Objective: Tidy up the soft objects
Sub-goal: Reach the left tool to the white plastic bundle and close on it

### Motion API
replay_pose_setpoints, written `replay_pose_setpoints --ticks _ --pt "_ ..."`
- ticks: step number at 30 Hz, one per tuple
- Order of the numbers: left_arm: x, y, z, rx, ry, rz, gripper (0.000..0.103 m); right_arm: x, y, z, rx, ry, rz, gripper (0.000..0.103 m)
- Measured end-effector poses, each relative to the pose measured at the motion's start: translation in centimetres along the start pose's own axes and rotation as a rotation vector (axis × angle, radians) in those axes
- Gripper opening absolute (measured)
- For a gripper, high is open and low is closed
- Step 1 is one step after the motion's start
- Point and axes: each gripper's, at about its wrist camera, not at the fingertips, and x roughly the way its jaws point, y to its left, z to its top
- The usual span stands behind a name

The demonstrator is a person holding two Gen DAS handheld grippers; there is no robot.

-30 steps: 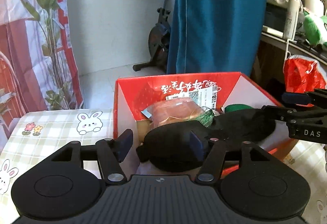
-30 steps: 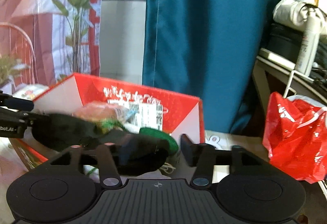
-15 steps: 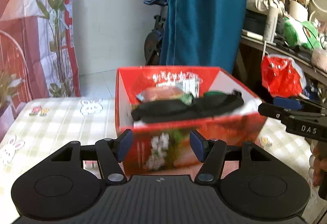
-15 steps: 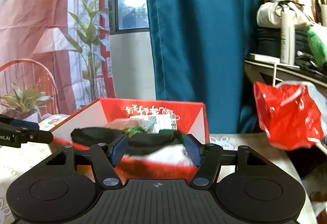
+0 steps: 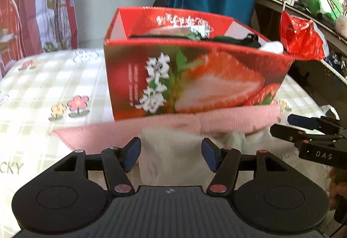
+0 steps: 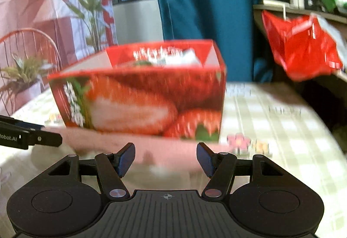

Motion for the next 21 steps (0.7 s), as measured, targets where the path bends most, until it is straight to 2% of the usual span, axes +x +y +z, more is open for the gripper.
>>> replay_pose_setpoints --ticks 7,13,15,21 --pt "0.8 0.4 -1.1 -0.038 0.014 -0.027 0.064 0.9 -0.4 -2.2 0.026 0.078 0.007 0.059" --pt "1.1 1.0 -1.4 -0.075 0.010 -0.080 0.049 1.5 -1.0 -2.4 0.052 0.096 0.018 0.057" --pt "1.1 1.0 -1.5 -0.076 0.007 -0.094 0.041 1.7 -1.2 -2.6 0.062 0.102 0.026 0.053" --pt "0.4 0.7 -1.7 -0.074 -0.005 -0.095 0.032 1.4 -1.4 -2.7 0.093 0.110 0.057 0.041"
